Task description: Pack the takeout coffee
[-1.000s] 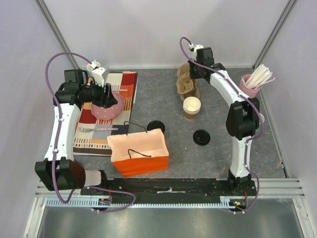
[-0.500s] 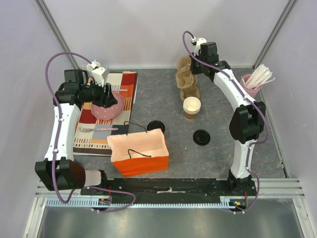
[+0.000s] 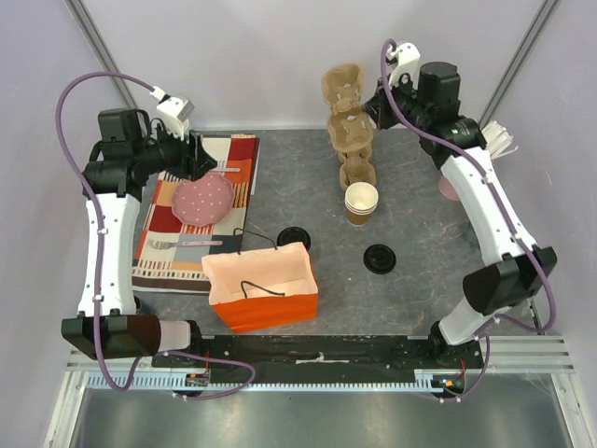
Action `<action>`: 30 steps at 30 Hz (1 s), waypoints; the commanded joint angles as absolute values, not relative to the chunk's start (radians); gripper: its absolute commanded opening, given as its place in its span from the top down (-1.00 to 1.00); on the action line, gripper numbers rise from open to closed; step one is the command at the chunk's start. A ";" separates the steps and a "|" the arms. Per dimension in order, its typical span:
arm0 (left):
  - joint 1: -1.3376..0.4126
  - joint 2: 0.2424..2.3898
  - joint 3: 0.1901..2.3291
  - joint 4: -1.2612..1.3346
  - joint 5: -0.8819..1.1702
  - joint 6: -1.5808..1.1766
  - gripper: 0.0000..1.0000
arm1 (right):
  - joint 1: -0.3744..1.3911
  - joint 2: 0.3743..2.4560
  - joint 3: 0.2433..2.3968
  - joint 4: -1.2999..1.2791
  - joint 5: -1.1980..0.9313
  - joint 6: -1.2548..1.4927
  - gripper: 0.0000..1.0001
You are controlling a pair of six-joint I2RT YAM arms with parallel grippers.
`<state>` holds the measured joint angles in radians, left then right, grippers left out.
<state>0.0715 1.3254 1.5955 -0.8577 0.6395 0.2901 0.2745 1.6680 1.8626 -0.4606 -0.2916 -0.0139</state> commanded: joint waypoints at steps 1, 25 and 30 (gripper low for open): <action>0.038 1.299 1.701 -0.824 0.692 0.198 -0.19 | 0.279 1.537 1.806 -0.466 -0.434 -0.041 1.00; -0.475 1.509 2.098 -0.888 0.563 0.069 -0.77 | 0.334 1.071 1.434 -0.561 -0.842 -0.152 1.00; -0.523 1.574 2.123 -0.888 0.546 0.078 -0.79 | 0.339 1.063 1.434 -0.561 -0.867 -0.163 1.00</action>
<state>-0.4980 1.5436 2.0731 -0.8822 0.5728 0.1097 0.3321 1.0744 1.4357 -0.5659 -0.8066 -0.1272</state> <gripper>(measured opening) 0.889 0.010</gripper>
